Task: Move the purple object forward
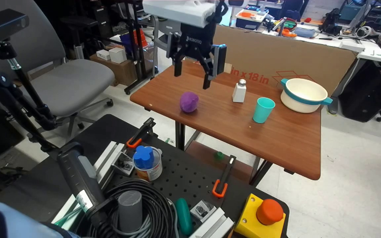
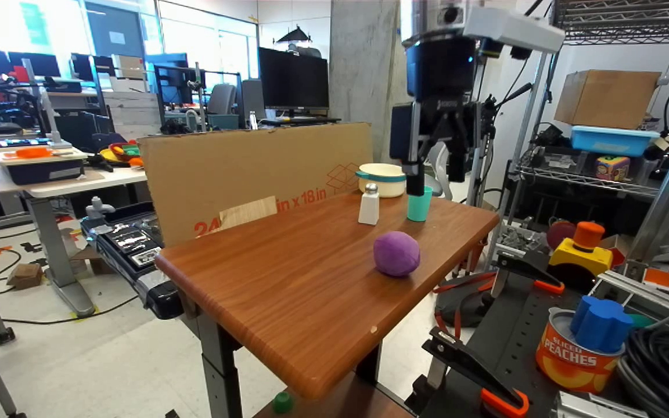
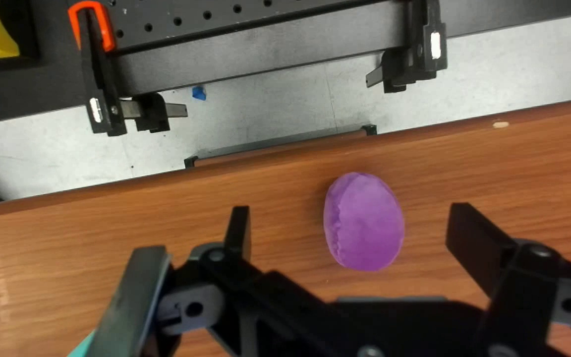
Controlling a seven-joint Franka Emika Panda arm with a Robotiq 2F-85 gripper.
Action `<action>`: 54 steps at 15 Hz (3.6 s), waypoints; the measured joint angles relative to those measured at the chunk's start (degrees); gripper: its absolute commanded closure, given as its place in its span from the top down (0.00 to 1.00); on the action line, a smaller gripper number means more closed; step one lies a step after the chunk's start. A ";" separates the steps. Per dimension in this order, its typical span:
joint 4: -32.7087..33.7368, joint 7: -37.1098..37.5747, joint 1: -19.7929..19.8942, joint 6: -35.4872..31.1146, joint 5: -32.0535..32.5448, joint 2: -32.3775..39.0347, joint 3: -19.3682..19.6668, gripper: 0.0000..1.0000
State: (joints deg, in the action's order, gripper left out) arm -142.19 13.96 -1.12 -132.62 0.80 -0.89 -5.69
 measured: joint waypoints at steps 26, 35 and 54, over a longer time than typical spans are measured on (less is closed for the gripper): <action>28.72 1.19 -3.84 3.75 -16.01 17.51 -2.19 0.06; 45.32 1.21 -3.79 3.75 -15.17 33.95 1.17 0.06; 48.73 10.60 -11.70 23.19 -6.33 35.17 5.00 1.00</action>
State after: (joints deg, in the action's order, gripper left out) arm -93.46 24.56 -12.82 -109.43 -5.53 34.28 -0.69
